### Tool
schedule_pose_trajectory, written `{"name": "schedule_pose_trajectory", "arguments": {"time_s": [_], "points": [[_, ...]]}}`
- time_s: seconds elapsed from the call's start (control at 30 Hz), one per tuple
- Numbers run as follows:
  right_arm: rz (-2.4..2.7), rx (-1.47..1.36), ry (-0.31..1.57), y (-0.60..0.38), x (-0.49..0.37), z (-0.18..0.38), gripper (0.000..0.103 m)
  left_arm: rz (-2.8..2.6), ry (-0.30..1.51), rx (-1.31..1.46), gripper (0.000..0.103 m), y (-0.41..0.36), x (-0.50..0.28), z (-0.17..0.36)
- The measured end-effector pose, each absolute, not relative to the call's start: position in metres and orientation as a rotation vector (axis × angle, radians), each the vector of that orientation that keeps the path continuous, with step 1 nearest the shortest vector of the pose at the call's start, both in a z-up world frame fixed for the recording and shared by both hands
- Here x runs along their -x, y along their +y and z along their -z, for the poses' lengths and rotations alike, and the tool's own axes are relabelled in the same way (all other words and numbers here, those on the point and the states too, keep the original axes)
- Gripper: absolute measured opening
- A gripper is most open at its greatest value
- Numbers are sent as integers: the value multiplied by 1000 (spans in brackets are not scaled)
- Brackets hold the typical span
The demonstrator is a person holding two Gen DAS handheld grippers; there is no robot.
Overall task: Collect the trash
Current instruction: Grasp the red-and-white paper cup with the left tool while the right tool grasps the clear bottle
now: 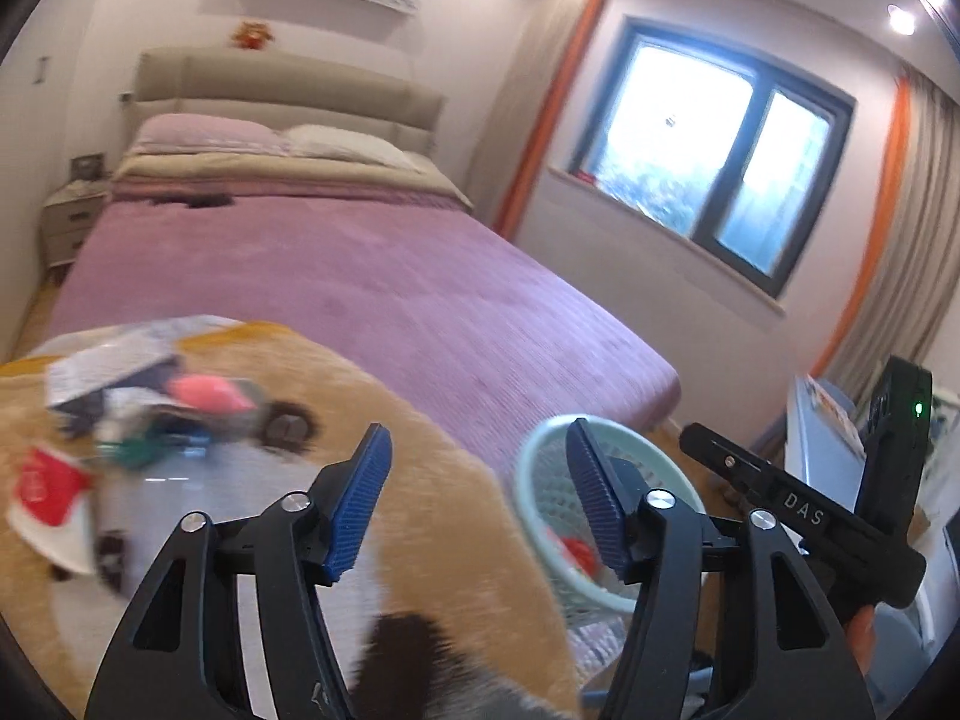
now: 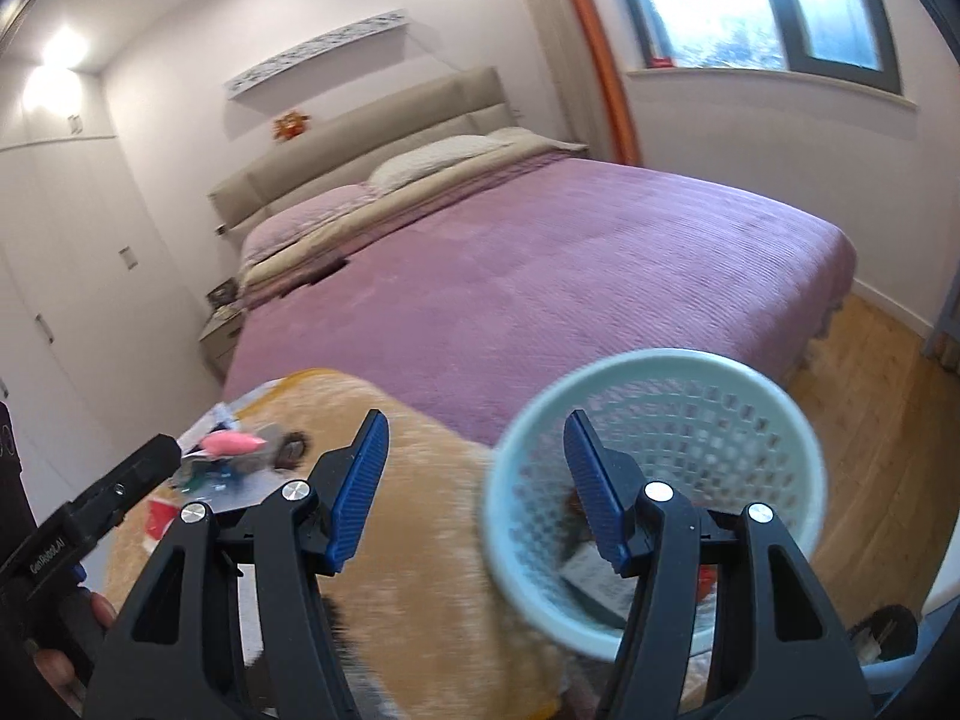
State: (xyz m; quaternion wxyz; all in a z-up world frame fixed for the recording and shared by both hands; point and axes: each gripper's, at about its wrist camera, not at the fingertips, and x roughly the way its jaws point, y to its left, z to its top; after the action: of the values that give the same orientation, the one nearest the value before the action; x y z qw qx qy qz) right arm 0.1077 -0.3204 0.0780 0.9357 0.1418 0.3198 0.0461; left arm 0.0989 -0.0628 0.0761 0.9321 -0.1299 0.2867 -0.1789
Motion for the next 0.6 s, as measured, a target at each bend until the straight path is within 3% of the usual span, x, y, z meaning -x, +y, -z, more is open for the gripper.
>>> {"name": "schedule_pose_trajectory", "arguments": {"time_s": [0.13,0.23,0.3,0.5,0.6], "points": [[-170,-244,653,-276,-106,-86,57,285,556,302,61,-8,-85,-85],[-231,-202,666,-236,-105,-87,57,190,561,296,70,29,-78,-85],[-270,-170,686,-211,-105,-83,57,94,581,256,70,51,-73,-83],[-393,-113,776,-137,-102,-58,62,-12,628,326,71,126,-64,-58],[-417,-90,804,-110,-103,-48,70,-66,685,338,71,158,-71,-38]]}}
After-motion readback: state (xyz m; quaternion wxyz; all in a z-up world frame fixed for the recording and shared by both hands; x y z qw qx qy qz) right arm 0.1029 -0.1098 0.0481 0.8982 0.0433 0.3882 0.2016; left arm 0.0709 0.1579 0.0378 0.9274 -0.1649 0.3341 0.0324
